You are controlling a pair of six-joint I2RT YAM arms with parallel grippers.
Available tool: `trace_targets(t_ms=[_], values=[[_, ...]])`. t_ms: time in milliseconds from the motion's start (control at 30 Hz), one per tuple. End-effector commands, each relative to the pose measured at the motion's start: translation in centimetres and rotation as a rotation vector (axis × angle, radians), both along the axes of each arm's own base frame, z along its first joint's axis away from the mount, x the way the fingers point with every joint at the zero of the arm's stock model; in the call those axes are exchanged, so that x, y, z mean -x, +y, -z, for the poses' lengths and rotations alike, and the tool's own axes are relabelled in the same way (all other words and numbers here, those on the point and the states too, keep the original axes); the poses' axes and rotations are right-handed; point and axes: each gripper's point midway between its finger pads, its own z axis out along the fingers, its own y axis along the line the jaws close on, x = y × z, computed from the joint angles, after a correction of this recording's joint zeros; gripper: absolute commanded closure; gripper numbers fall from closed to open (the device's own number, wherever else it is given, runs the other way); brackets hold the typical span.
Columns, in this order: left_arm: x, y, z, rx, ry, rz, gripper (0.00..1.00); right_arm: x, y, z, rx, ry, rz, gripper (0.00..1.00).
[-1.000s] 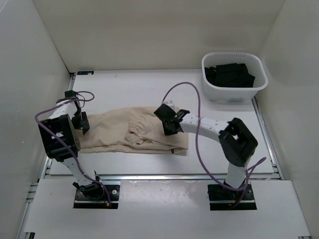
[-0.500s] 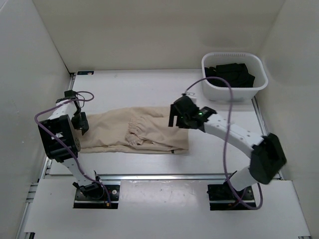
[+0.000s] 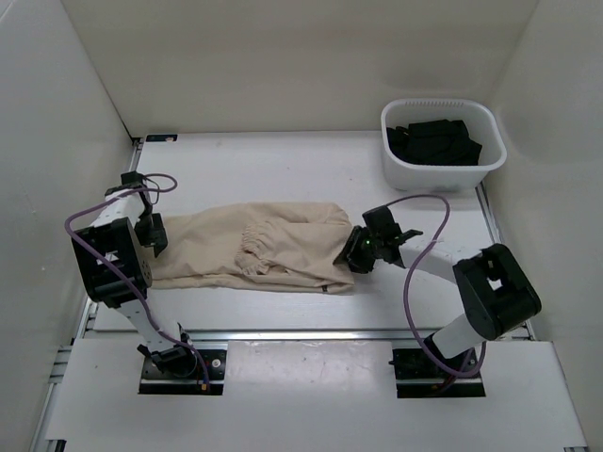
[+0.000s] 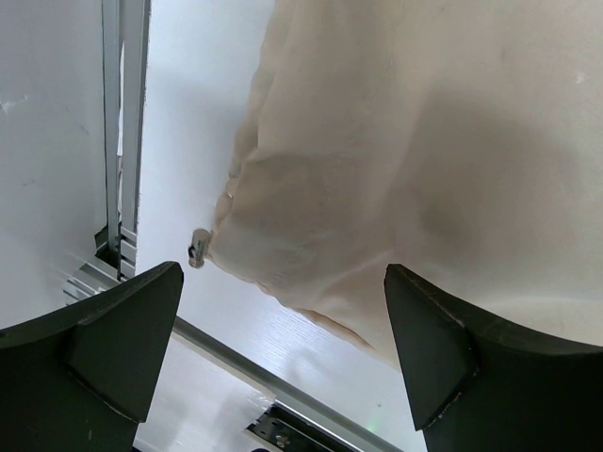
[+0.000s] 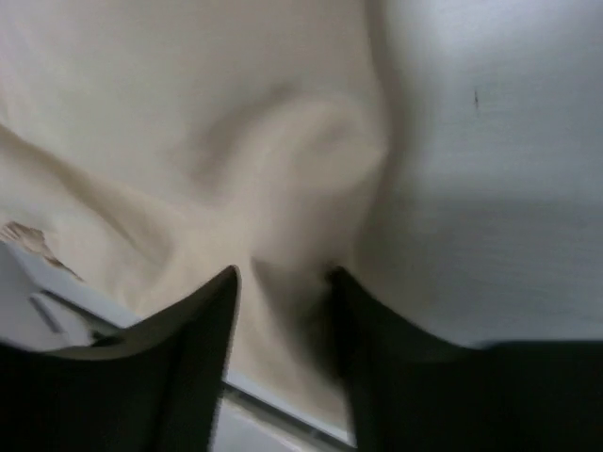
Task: Fold and stack the trousers
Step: Fold the trousers
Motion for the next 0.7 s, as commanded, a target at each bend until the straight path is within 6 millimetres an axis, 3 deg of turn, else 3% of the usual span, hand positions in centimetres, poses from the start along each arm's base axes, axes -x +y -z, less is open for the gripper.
trace_targets(t_ms=[0,33,67,100,133,200,233,333,367,400,433,467,500,533,567,633,667], values=[[0.1,0.2,-1.7,-0.017,-0.061,-0.009,0.0,2.6,1.5,1.3,-0.134,0.141,0.022,0.56],[0.0,0.0,-1.9,-0.011,-0.072,-0.007,0.0,2.8,1.8,1.2,-0.159,0.147,0.023,0.69],[0.0,0.0,-1.9,-0.011,-0.072,-0.007,0.0,3.1,1.5,1.5,-0.163,0.17,0.04,0.96],[0.1,0.3,-1.9,-0.011,-0.072,-0.016,0.0,3.1,1.2,1.3,-0.174,0.178,0.067,1.0],[0.1,0.3,-1.9,-0.011,-0.072,-0.016,0.0,3.2,0.0,1.9,-0.171,0.196,0.111,1.0],[0.2,0.0,-1.8,0.003,-0.067,-0.014,0.0,2.8,-2.1,1.1,-0.16,0.162,0.18,1.0],[-0.2,-0.1,-2.4,0.01,-0.094,-0.01,0.0,3.0,-4.6,1.5,-0.114,0.193,0.252,1.0],[0.0,-0.5,-2.8,0.032,-0.09,-0.006,0.0,1.5,-10.7,-0.8,-0.001,0.081,0.353,1.0],[-0.4,-0.4,-3.1,0.028,-0.101,-0.006,0.0,2.9,-12.5,-1.7,0.055,0.1,0.366,1.0],[-0.6,-0.8,-3.6,0.036,-0.113,0.006,0.0,1.4,-14.7,-4.3,0.085,0.039,0.405,1.0],[-0.6,-0.8,-3.6,0.036,-0.113,0.006,0.0,1.3,-17.0,-5.8,0.205,-0.028,0.373,1.0],[-0.9,-0.7,-3.8,0.033,-0.122,0.006,0.0,2.7,-18.5,-6.6,0.295,0.017,0.352,1.0],[-0.7,-0.9,-3.8,0.044,-0.116,0.008,0.0,2.6,-19.2,-8.4,0.361,-0.015,0.316,1.0],[-0.7,-0.9,-3.8,0.045,-0.116,0.008,0.0,0.8,-19.5,-12.0,0.42,-0.103,0.264,1.0],[-1.1,-1.0,-4.0,0.053,-0.129,0.011,0.0,0.4,-19.4,-13.4,0.455,-0.124,0.228,1.0],[-1.2,-1.3,-3.7,0.057,-0.119,0.02,0.0,0.0,-16.4,-14.7,0.528,-0.126,0.083,1.0],[-1.0,-1.3,-3.7,0.059,-0.11,0.02,0.0,-0.5,-12.6,-17.6,0.522,-0.21,-0.021,1.0]])
